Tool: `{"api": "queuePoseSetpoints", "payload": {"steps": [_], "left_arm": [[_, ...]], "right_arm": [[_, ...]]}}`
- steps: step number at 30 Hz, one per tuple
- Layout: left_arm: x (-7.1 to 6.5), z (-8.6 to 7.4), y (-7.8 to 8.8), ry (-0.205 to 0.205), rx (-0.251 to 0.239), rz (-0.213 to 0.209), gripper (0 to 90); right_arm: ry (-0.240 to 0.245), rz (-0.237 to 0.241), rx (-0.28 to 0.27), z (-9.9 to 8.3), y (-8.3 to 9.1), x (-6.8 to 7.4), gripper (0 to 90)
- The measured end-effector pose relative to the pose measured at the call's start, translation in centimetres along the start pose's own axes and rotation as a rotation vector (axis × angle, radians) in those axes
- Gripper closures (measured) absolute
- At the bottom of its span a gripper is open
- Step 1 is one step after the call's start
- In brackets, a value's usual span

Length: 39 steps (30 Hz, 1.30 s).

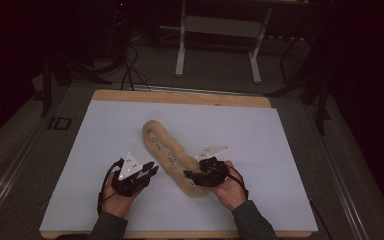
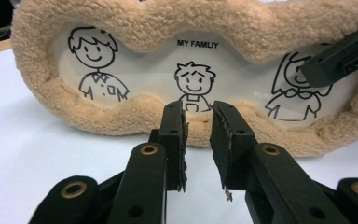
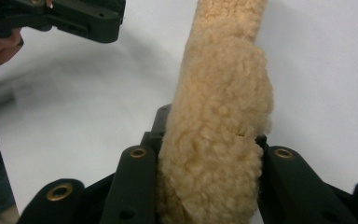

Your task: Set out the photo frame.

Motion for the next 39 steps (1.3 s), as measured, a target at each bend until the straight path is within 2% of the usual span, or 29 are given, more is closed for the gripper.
{"api": "queuePoseSetpoints", "payload": {"steps": [10,17,31,39], "left_arm": [[0.4,0.0,0.2,0.021,-0.013,0.013,75.0],[0.9,0.0,0.3,0.027,-0.011,0.028,74.0],[2.1,-0.2,0.2,0.063,-0.001,0.065,73.7],[2.2,-0.2,0.1,0.055,0.006,0.087,73.0]], "right_arm": [[0.035,0.022,0.019,0.0,0.2,-0.1,67.4],[0.077,0.042,0.037,-0.2,0.5,-0.1,67.5],[0.099,0.084,0.058,-0.3,1.1,-1.0,67.4],[0.111,0.101,0.067,-0.3,1.3,-1.4,67.4]]}}
Point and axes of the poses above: each handheld gripper's, and its own axes: y roughly backward along the jaws, z roughly out of its top, x roughly to its left, the point moved 2 cm from there along -y, roughly forward along the jaws, and after that the axes turned 12 degrees about z, right-handed, at the moved point
